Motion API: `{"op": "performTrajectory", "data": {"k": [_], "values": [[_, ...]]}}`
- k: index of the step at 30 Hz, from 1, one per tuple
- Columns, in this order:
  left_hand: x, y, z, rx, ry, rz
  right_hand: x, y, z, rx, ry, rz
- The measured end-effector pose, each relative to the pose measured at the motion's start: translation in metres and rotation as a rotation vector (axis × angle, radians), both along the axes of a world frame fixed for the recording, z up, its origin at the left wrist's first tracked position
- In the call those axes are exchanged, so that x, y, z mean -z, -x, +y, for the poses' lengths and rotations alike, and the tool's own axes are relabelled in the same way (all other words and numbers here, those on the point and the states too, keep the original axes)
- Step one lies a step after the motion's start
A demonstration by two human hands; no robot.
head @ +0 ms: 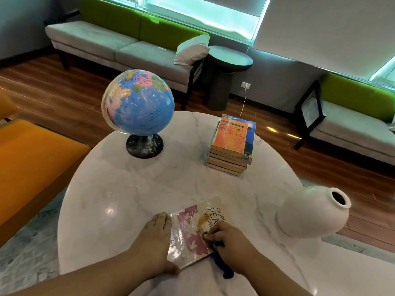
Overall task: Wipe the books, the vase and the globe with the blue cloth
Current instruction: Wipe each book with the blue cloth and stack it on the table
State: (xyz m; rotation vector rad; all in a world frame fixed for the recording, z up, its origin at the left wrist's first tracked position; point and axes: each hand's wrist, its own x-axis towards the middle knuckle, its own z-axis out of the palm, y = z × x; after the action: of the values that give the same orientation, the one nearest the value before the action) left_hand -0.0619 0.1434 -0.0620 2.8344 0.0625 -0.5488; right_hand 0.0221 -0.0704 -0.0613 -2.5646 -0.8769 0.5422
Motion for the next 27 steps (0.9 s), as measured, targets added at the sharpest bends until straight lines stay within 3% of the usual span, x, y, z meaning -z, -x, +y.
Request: {"op": "performTrajectory", "data": {"k": [4,9,15,20,24,27], "values": [[0.0,0.0,0.0,-0.008,0.001,-0.005,0.003,-0.005,-0.001,0.169,0.003,-0.027],[-0.003,0.001,-0.001,-0.008,-0.002,-0.013,0.003,0.014,-0.002,0.06,-0.047,0.029],[-0.006,0.002,-0.001,-0.01,0.008,-0.015,0.008,0.02,-0.004,0.347,-0.081,-0.051],[-0.006,0.0,-0.002,-0.011,0.005,-0.001,0.008,0.043,0.021,0.189,-0.157,0.068],[-0.006,0.001,-0.001,-0.004,0.003,-0.009,0.009,0.018,-0.004,0.477,-0.125,-0.011],[-0.006,0.002,-0.001,-0.011,0.005,-0.004,0.014,0.02,-0.002,0.463,-0.093,-0.037]]}}
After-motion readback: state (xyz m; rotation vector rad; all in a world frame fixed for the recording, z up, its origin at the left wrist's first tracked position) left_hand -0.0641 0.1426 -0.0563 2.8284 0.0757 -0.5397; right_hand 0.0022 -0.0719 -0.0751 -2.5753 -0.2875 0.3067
